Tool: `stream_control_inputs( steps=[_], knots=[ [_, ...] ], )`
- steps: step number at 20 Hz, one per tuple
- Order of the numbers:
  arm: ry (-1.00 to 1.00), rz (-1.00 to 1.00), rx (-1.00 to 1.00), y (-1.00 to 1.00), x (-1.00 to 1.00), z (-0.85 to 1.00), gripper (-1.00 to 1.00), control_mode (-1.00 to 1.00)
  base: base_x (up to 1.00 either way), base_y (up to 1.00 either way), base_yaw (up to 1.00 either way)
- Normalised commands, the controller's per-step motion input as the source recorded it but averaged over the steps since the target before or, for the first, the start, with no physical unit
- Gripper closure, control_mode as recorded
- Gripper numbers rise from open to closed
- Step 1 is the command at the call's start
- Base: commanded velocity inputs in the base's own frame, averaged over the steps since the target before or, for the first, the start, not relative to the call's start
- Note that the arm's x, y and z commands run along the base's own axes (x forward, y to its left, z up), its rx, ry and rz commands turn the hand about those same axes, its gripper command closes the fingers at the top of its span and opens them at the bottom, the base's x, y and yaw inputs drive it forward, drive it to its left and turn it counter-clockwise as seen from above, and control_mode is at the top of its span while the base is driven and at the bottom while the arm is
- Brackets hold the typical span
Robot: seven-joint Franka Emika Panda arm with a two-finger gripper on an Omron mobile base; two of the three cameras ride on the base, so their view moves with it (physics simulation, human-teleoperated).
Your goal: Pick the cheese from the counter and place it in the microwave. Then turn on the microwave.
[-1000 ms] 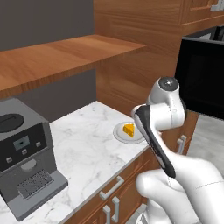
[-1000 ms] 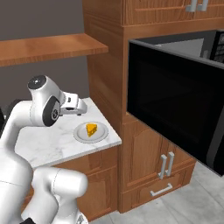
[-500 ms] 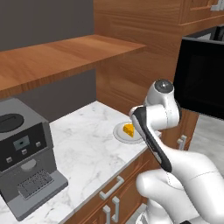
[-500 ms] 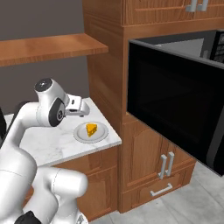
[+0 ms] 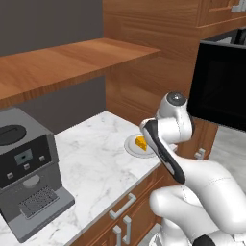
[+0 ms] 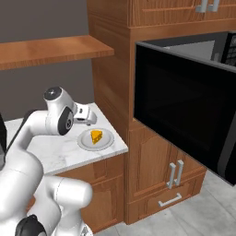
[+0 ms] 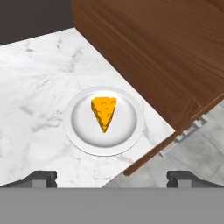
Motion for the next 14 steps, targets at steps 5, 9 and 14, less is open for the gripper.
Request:
stream_control_inputs(
  steps=[5, 9, 14],
  knots=[
    [0.01, -0.02, 0.01, 0.02, 0.21, -0.17, -1.00, -1.00, 0.00, 0.00, 0.00],
    [0.00, -0.02, 0.00, 0.01, 0.19, -0.11, -1.00, -1.00, 0.00, 0.00, 0.00],
    [0.00, -0.02, 0.01, 0.00, 0.19, -0.08, -1.00, -1.00, 0.00, 0.00, 0.00]
  ],
)
